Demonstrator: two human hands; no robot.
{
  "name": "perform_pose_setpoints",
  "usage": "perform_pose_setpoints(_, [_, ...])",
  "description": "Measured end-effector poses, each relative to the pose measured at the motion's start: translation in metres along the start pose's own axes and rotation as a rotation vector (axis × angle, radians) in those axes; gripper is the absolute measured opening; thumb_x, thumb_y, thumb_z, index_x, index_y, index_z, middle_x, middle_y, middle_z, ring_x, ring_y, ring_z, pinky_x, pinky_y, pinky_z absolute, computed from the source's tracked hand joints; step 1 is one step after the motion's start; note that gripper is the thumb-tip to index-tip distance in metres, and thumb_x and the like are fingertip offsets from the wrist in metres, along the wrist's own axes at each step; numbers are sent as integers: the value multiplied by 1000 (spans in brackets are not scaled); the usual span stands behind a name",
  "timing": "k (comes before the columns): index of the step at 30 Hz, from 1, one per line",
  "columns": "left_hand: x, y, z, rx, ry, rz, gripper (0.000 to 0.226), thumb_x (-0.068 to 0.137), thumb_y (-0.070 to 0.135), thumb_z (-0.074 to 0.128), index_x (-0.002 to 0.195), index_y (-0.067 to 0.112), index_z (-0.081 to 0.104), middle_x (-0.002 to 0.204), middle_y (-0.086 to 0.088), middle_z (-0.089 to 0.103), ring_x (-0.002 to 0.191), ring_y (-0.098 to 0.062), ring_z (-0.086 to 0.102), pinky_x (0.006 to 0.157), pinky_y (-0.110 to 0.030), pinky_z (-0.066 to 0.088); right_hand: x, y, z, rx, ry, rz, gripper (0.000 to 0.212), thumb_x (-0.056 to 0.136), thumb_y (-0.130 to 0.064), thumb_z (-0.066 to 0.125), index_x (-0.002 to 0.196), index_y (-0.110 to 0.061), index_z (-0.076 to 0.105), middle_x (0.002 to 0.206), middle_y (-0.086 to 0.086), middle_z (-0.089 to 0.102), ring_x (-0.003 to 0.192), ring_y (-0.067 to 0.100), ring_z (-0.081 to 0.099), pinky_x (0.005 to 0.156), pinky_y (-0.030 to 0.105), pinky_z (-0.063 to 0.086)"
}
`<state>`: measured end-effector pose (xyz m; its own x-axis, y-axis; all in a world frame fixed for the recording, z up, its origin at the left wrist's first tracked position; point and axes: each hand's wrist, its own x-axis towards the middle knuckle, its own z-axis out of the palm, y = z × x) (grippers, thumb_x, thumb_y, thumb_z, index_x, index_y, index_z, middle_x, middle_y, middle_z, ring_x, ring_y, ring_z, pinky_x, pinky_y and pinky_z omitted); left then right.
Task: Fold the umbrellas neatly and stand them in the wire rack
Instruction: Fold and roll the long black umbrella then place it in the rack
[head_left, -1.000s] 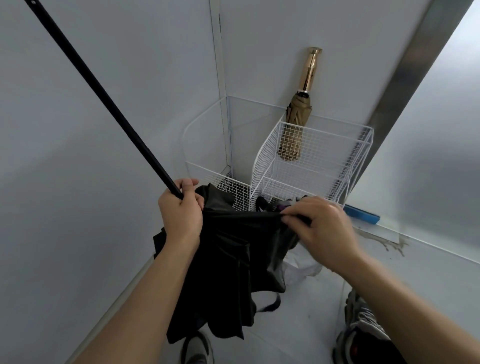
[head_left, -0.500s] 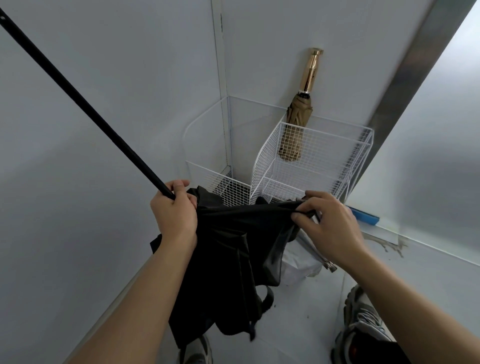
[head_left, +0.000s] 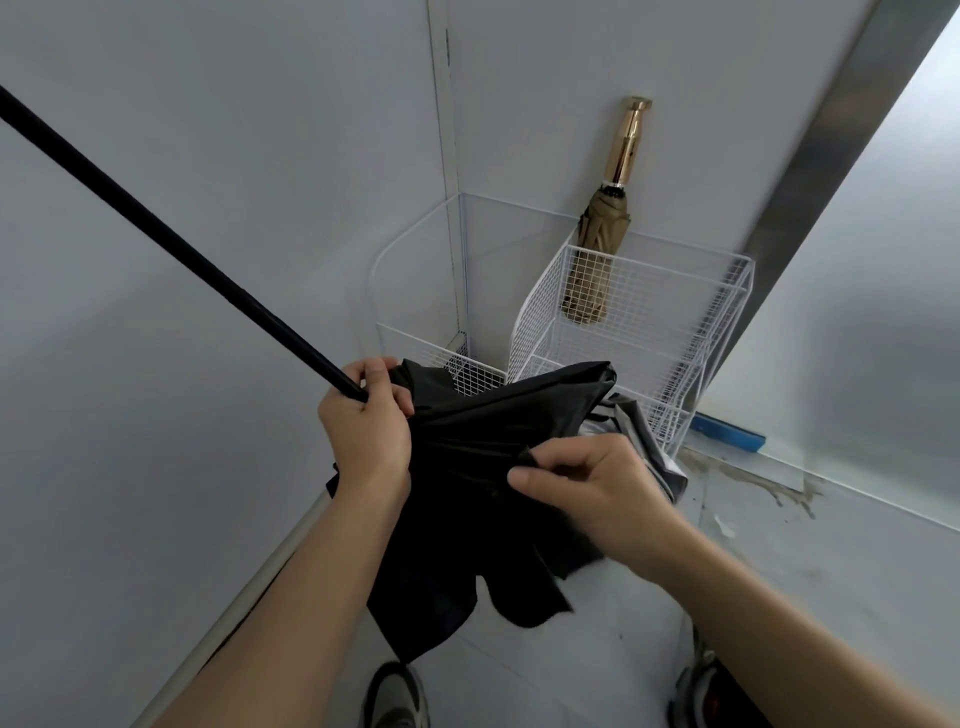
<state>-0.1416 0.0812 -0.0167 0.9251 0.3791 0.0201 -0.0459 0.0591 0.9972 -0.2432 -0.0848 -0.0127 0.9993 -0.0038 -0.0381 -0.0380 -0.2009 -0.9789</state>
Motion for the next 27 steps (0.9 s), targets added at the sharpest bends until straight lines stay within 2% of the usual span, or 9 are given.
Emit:
perform_pose_setpoints(2, [1, 0, 0, 16, -3, 12, 25, 104, 13, 43, 87, 10, 62, 52, -2, 48, 43, -3, 44, 51, -14, 39, 0, -6, -8, 110, 53, -12, 17, 78, -23, 76, 79, -6, 78, 76, 10, 75, 71, 17, 71, 67, 24, 56])
perform_pose_setpoints(6, [-7, 2, 4, 40, -59, 21, 24, 104, 13, 43, 88, 8, 61, 48, 1, 45, 41, -2, 42, 48, -13, 36, 4, -3, -15, 249, 198, 59, 20, 84, -28, 69, 83, -9, 78, 83, 14, 76, 81, 27, 74, 76, 36, 60])
perform_pose_setpoints(10, [-21, 3, 11, 78, -125, 48, 26, 104, 13, 45, 83, 11, 60, 47, 1, 44, 38, -2, 39, 45, -12, 33, 14, 14, -12, -118, 408, 35, 16, 94, -25, 66, 81, -19, 76, 72, 2, 72, 73, 21, 70, 74, 46, 58])
perform_pose_setpoints(13, [-28, 1, 14, 83, -102, 23, 26, 104, 13, 45, 81, 13, 59, 47, 1, 44, 37, -2, 38, 43, -13, 32, 11, 17, -10, -548, 512, -104, 7, 92, -22, 67, 92, -27, 72, 83, -16, 68, 80, 9, 63, 76, 42, 54])
perform_pose_setpoints(15, [-24, -1, 13, 76, -46, -26, 27, 104, 13, 45, 80, 13, 58, 48, 0, 44, 36, -2, 38, 42, -13, 32, 4, 12, -8, -591, 563, -366, 10, 91, -12, 68, 96, -19, 72, 90, -12, 66, 85, 9, 61, 75, 36, 53])
perform_pose_setpoints(18, [-14, -2, 12, 39, 19, -95, 28, 103, 12, 44, 79, 12, 58, 51, -2, 45, 35, -2, 40, 43, -15, 33, -10, 5, 6, -530, 404, -584, 11, 89, -8, 65, 96, -9, 74, 94, -5, 69, 86, 7, 65, 75, 22, 52])
perform_pose_setpoints(23, [-15, 1, 12, -88, 30, -153, 27, 104, 9, 44, 79, 8, 57, 53, -2, 43, 37, -1, 41, 45, -12, 36, -8, 26, 17, -772, 49, -159, 54, 90, -41, 67, 140, -25, 53, 145, -12, 50, 130, 8, 50, 106, 22, 38])
perform_pose_setpoints(25, [-18, 1, 13, -104, 7, -171, 27, 104, 11, 45, 81, 9, 59, 47, 2, 44, 39, -2, 42, 48, -12, 40, -3, 24, 13, -516, 155, -77, 52, 91, -41, 67, 139, -25, 54, 136, -11, 58, 124, 3, 54, 106, 25, 42])
perform_pose_setpoints(27, [-20, 3, 13, -102, -7, -176, 26, 103, 12, 45, 82, 9, 60, 42, 6, 43, 39, -2, 42, 50, -10, 41, 2, 19, 7, -184, 243, 41, 31, 97, -30, 59, 128, -26, 62, 116, -12, 69, 110, 1, 63, 101, 29, 50])
